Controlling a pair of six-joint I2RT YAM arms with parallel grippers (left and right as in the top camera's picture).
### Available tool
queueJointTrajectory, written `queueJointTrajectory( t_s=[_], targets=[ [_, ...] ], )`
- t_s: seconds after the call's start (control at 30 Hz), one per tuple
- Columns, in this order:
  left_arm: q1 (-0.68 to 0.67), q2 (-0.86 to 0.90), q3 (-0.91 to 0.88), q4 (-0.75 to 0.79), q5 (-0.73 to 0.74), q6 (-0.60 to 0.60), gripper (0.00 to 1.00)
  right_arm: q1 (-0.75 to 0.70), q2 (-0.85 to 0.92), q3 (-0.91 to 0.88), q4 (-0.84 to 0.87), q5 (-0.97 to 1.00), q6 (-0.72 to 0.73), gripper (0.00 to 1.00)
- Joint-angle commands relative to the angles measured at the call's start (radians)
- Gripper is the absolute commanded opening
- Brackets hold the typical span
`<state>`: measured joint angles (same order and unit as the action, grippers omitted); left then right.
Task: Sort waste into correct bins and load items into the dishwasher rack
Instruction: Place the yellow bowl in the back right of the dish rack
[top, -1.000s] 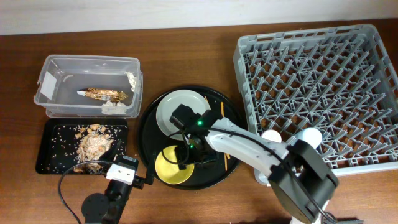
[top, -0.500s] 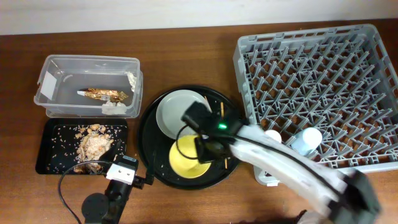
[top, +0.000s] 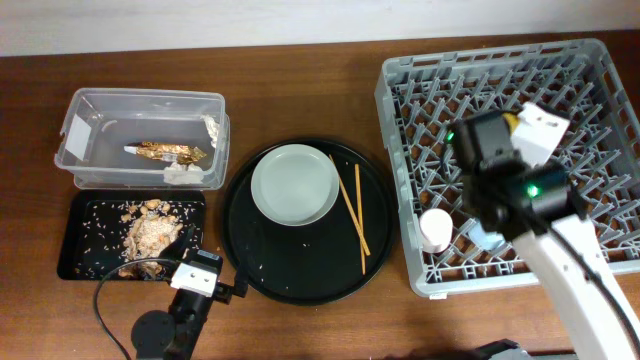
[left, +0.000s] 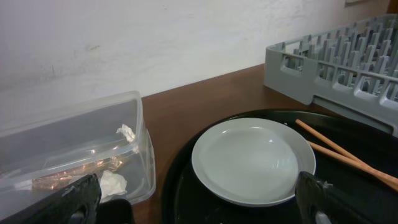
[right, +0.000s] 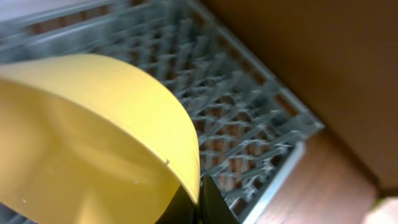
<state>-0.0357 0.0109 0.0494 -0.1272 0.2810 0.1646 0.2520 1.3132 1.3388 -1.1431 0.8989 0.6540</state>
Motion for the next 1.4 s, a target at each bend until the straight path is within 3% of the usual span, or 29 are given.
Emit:
queueJointTrajectory(
  t_s=[0.0, 0.13, 0.3, 0.6, 0.63, 0.67, 0.7, 0.83, 0.87, 1.03, 1.27, 1.37],
  targets=[
    [0.006, -0.006, -0.010, 0.003, 0.011, 0.010, 0.99, -0.138, 0.124, 0.002, 0.051, 0.098, 0.006, 0.04],
    [0.006, -0.006, -0.010, 0.003, 0.011, 0.010, 0.99, -0.237, 0.303, 0.002, 0.146, 0.145, -0.078, 0.04],
    [0.006, -0.006, -0.010, 0.003, 0.011, 0.010, 0.99, -0.259, 0.441, 0.002, 0.195, 0.313, -0.084, 0.04],
    [0.006, -0.006, -0.010, 0.003, 0.012, 0.010, 0.99, -0.153, 0.481, 0.002, 0.230, 0.128, -0.128, 0.04],
    [0.006, -0.006, -0.010, 0.003, 0.011, 0.009, 0.99, -0.126, 0.481, 0.002, 0.220, 0.123, -0.127, 0.06],
    [0.006, -0.006, -0.010, 0.003, 0.012, 0.010, 0.99, -0.097, 0.480, 0.002, 0.208, 0.125, -0.128, 0.18],
    [0.006, -0.006, -0.010, 0.003, 0.011, 0.010, 0.99, -0.078, 0.480, 0.002, 0.196, 0.125, -0.127, 0.23],
    [0.006, -0.006, -0.010, 0.003, 0.011, 0.010, 0.99, -0.009, 0.463, 0.009, 0.132, 0.121, -0.126, 0.20],
    [0.006, -0.006, -0.010, 0.003, 0.012, 0.010, 0.99, 0.005, 0.457, 0.023, 0.108, 0.113, -0.126, 0.28],
    [0.006, -0.006, -0.010, 0.003, 0.011, 0.010, 0.99, 0.054, 0.388, 0.227, -0.072, -0.175, -0.122, 0.49],
    [0.006, -0.006, -0.010, 0.003, 0.012, 0.010, 0.99, 0.118, 0.345, 0.423, -0.256, -0.399, -0.114, 0.54],
    [0.006, -0.006, -0.010, 0.003, 0.011, 0.010, 0.99, -0.010, 0.336, 0.423, -0.242, -0.494, -0.043, 0.54]
  ],
)
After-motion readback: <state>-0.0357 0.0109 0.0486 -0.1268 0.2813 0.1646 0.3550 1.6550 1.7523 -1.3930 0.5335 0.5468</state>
